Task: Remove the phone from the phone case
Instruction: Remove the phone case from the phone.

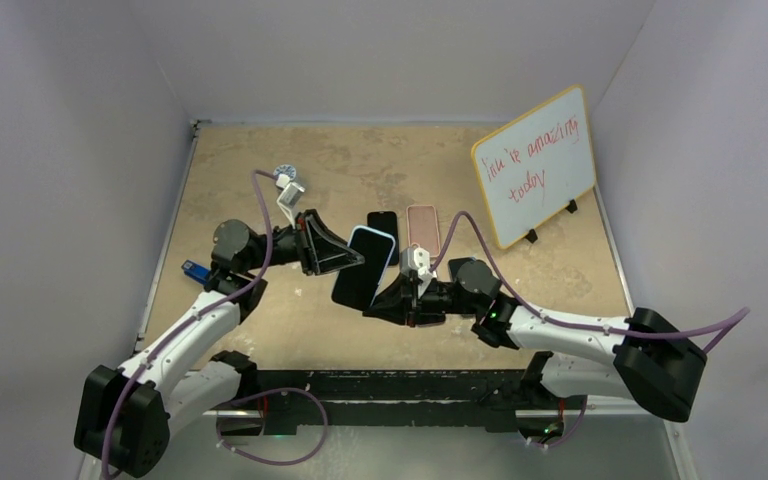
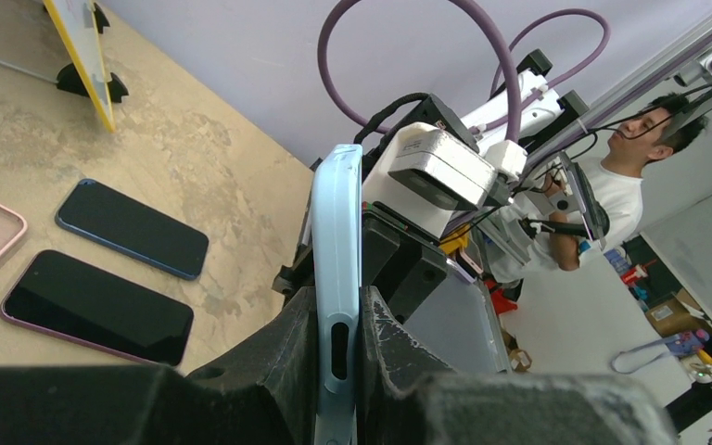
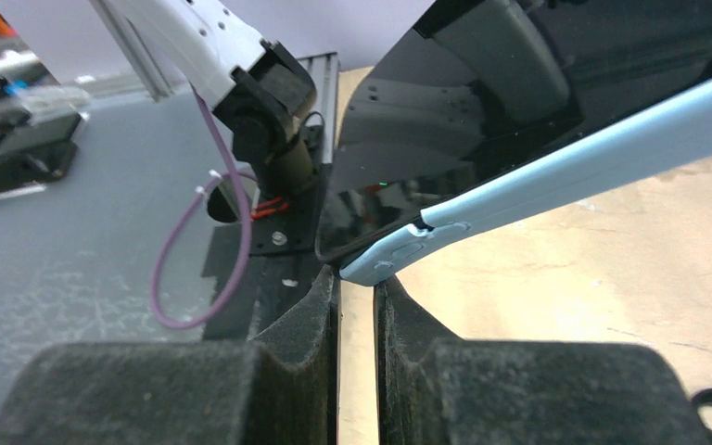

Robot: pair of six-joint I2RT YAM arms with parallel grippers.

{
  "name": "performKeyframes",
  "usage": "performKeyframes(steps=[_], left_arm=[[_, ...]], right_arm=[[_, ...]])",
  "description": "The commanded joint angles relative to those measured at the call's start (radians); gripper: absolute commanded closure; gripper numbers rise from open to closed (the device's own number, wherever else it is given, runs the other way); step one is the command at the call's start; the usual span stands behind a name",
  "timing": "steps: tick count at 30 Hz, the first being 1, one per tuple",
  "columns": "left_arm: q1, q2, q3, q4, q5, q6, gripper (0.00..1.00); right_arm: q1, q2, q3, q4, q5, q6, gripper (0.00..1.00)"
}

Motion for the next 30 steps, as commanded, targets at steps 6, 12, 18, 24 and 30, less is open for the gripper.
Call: performKeyframes(steps=[6, 12, 18, 24, 30], left_arm=[[0.003, 0.02, 0.029, 0.099, 0.03, -0.113, 1.0], [0.003, 0.023, 0.001, 0.177, 0.051, -0.155, 1.0], [0.001, 0.029, -0.051, 0.217, 0.04, -0.182, 1.0], [-0.041, 0.041, -0.104, 0.223, -0.001, -0.178, 1.0], [-0.112, 0.062, -0.149, 0.222, -0.058, -0.15, 1.0]], right_arm=[[-0.013, -0.024, 0.077, -0.081, 0.118, -0.163, 1.0], [-0.07, 0.01, 0.05, 0.045, 0.131, 0.017, 0.97], [-0.091, 0.029, 0.013, 0.233, 0.137, 0.194, 0.92], [-0.099, 0.054, 0.019, 0.341, 0.145, 0.305, 0.89], [-0.105, 0.054, 0.022, 0.368, 0.203, 0.365, 0.89]])
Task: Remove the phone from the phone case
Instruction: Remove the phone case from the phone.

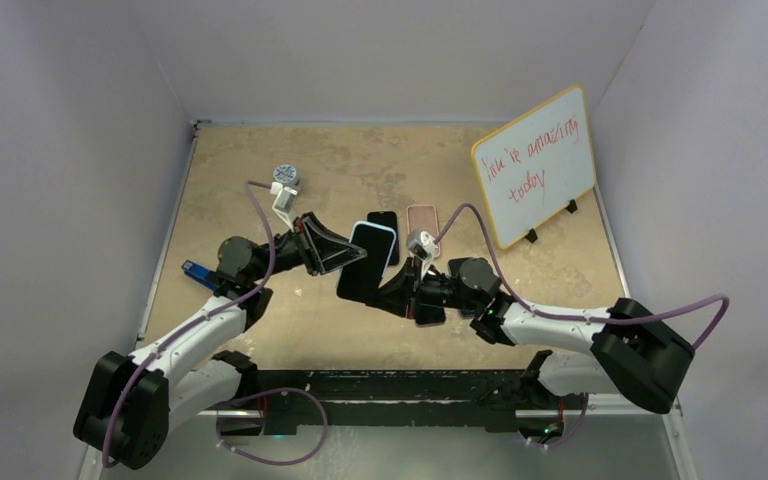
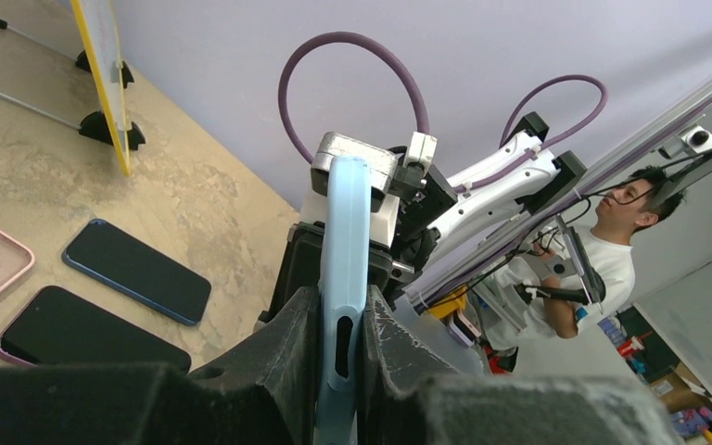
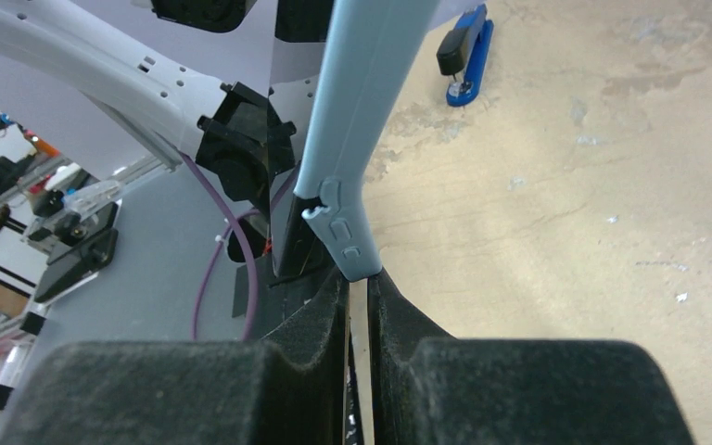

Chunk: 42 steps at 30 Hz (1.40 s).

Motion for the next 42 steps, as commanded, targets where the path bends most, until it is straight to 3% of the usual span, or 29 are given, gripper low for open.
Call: performKeyframes(steps=[1, 11, 23, 42], left_arm=[[-0.091, 0.023, -0.055, -0.023, 0.063, -0.026, 1.0], [-0.153, 0.07, -0.14, -0.024, -0.033, 0.023, 1.0], [-0.213, 0.151, -0.199, 0.027, -0.101, 0.041, 1.0], [-0.307, 0.343, -0.305, 0.282, -0.243, -0.01, 1.0]], right_arm=[[-0.029, -0.036, 0.044, 0.254, 0.16, 0.07, 0.89], [-0.047, -0.119, -0.025, 0.301, 0.255, 0.101, 0.83], [-0.059, -0.152, -0.05, 0.348, 0.257, 0.133, 0.8], [-0.082, -0.174, -0.148, 0.435, 0.42, 0.208, 0.8]])
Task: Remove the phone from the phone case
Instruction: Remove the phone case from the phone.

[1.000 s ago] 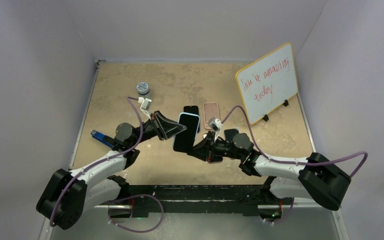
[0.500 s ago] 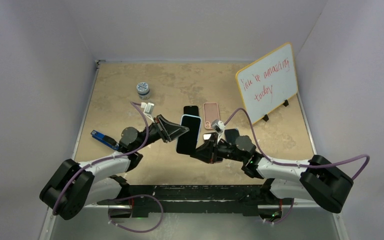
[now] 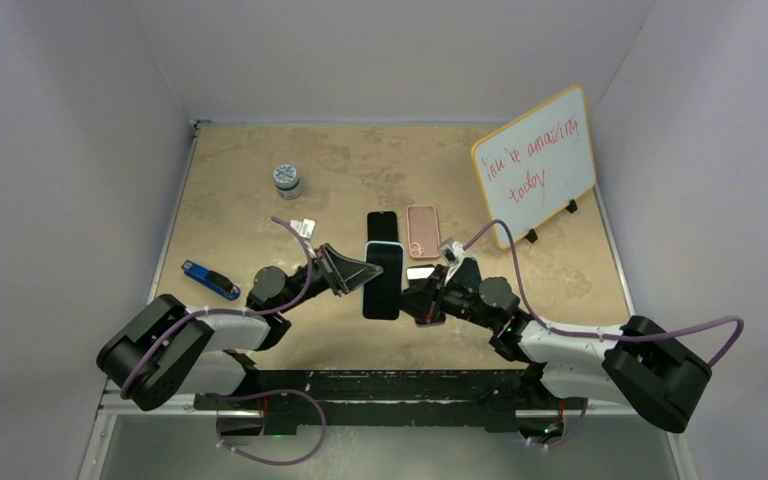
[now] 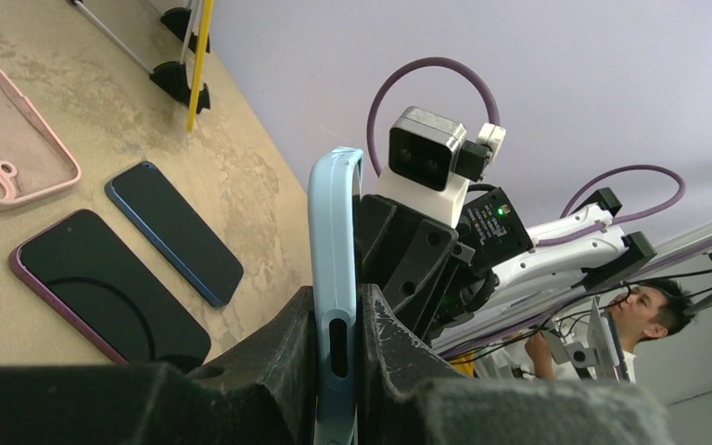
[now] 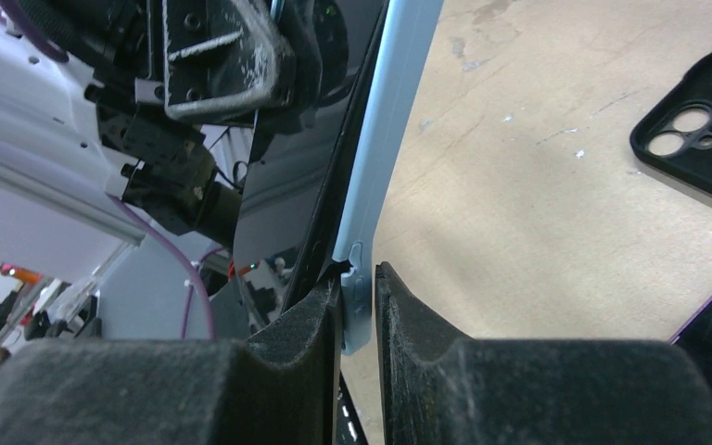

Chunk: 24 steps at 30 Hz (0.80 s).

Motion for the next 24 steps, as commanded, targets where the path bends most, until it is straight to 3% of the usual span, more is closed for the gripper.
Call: performKeyframes(steps=[1, 6, 10, 15, 20, 24], left_arm=[[-0.071, 0.046, -0.055, -0.095, 0.164, 0.013, 1.0], [-0.072, 0.065, -0.016, -0.195, 0.147, 0.08, 1.0], [-0.072, 0.072, 0.011, -0.266, 0.12, 0.126, 0.94], [-0.071, 0.123, 0.048, -0.281, 0.127, 0.129, 0.9], [-0.071, 0.185, 0.045, -0.222, 0.135, 0.088, 0.9], [-0.07, 0.183, 0.024, -0.202, 0.11, 0.064, 0.91]], right_arm=[[-0.035, -0.049, 0.07, 0.406, 0.193, 0.036, 0.8], [-0.034, -0.007, 0.1, 0.421, 0.09, 0.044, 0.85], [-0.036, 0.04, 0.109, 0.435, 0.019, 0.067, 0.9], [-0.036, 0.138, 0.109, 0.589, -0.104, 0.134, 0.91], [-0.035, 0.227, 0.119, 0.669, -0.143, 0.2, 0.87], [-0.036, 0.234, 0.09, 0.64, -0.07, 0.207, 0.75]])
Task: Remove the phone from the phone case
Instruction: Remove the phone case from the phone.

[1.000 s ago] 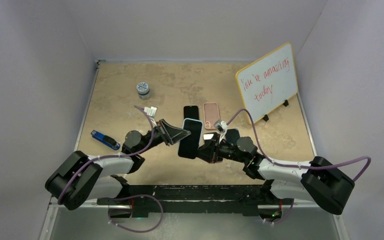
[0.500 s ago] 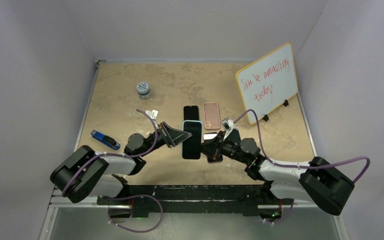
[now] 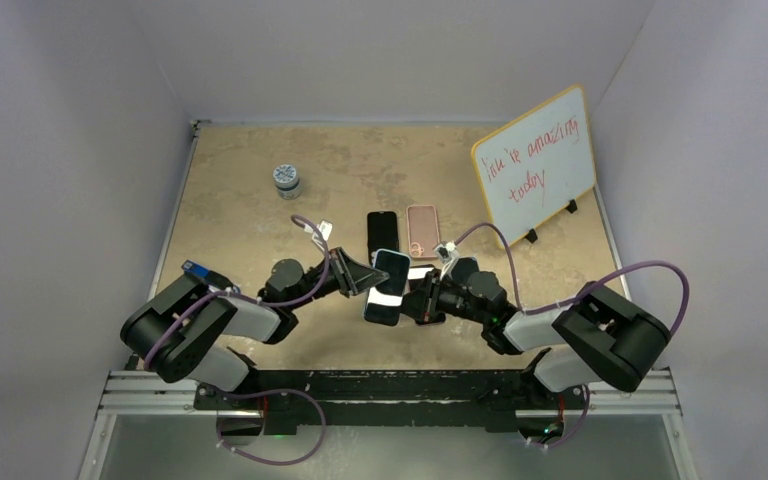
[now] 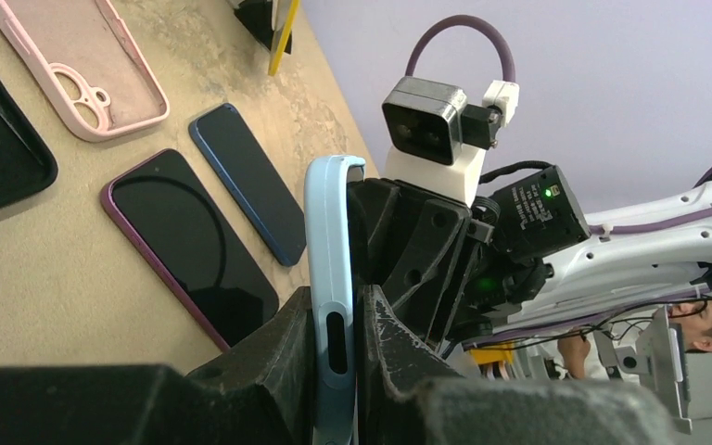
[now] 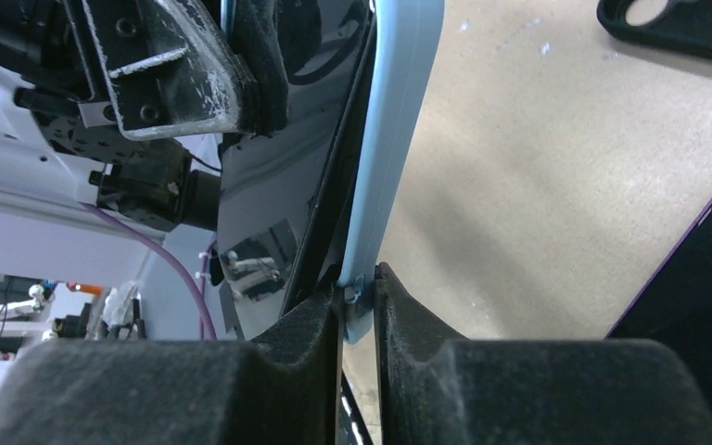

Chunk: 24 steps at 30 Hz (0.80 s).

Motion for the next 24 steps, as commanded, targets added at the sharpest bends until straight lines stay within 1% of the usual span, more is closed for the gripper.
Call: performKeyframes(steps=[1, 5, 7, 9, 12, 14, 17, 22, 24], left_arm=[[-0.059, 0.019, -0.028, -0.131, 0.105, 0.001, 0.91], [-0.059, -0.022, -0.041, -0.182, 0.047, 0.0, 0.96], [-0.056, -0.049, -0.045, -0.205, 0.014, -0.001, 0.98], [-0.055, -0.075, -0.045, -0.226, -0.012, -0.001, 1.0], [-0.055, -0.108, -0.036, -0.262, -0.042, 0.009, 1.0], [-0.055, -0.11, -0.026, -0.268, -0.04, 0.013, 0.99], [-0.057, -0.089, -0.019, -0.243, -0.014, -0.005, 0.94], [-0.07, -0.021, -0.035, -0.175, 0.004, -0.03, 0.9], [-0.076, 0.009, -0.043, -0.141, 0.008, -0.042, 0.88]], right_arm=[[0.025, -0.05, 0.092, 0.484, 0.03, 0.04, 0.72], [0.025, -0.106, 0.088, 0.371, 0.081, 0.02, 0.61], [0.025, -0.142, 0.088, 0.285, 0.113, 0.004, 0.56], [0.025, -0.177, 0.086, 0.224, 0.146, -0.002, 0.52], [0.025, -0.208, 0.088, 0.197, 0.159, -0.014, 0.48], [0.025, -0.213, 0.097, 0.202, 0.152, -0.017, 0.46], [0.025, -0.191, 0.114, 0.257, 0.122, -0.008, 0.46], [0.025, -0.104, 0.137, 0.414, 0.047, 0.043, 0.5], [0.025, -0.066, 0.138, 0.474, 0.033, 0.069, 0.53]])
